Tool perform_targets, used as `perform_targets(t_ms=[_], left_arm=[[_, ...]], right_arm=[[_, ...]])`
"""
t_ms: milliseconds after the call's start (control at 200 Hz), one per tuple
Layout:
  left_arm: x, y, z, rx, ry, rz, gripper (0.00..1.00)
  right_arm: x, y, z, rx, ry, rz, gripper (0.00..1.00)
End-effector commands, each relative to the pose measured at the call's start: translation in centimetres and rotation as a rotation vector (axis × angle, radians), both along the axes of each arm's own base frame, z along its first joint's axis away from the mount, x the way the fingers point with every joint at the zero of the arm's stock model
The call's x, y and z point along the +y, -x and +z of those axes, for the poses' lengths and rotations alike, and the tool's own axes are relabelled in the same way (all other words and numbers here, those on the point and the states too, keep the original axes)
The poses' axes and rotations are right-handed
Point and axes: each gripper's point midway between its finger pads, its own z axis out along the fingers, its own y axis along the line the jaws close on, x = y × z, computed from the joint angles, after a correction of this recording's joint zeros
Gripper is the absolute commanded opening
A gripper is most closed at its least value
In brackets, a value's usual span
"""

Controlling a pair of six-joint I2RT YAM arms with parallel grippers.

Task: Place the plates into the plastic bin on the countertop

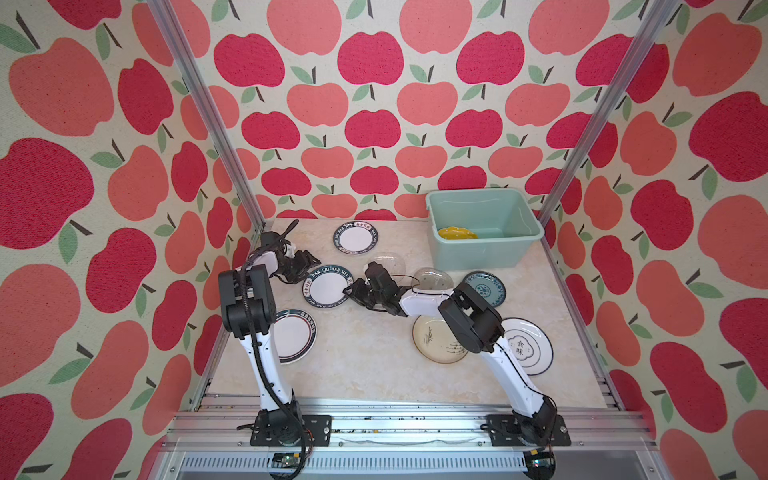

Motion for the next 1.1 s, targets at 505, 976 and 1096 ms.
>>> perform_targets(t_ms=[505, 976, 1096], left_arm=[[0.5, 3.3, 6.0, -0.021, -0.022, 0.108, 0.71], [-1.6, 7.5, 19.3, -0.236, -0.009, 0.214, 0.76], [-4.7, 8.9, 22.6, -0.336, 0.022, 0.200, 0.78]], right_arm=[[-1.0, 1.6, 5.3, -0.051, 0.107, 0.030, 0.07], [-8.1, 4.1, 16.6, -0.202, 0.276, 0.016, 0.05], [-9.5, 4.0, 19.5, -0.236, 0.286, 0.035, 0.05]])
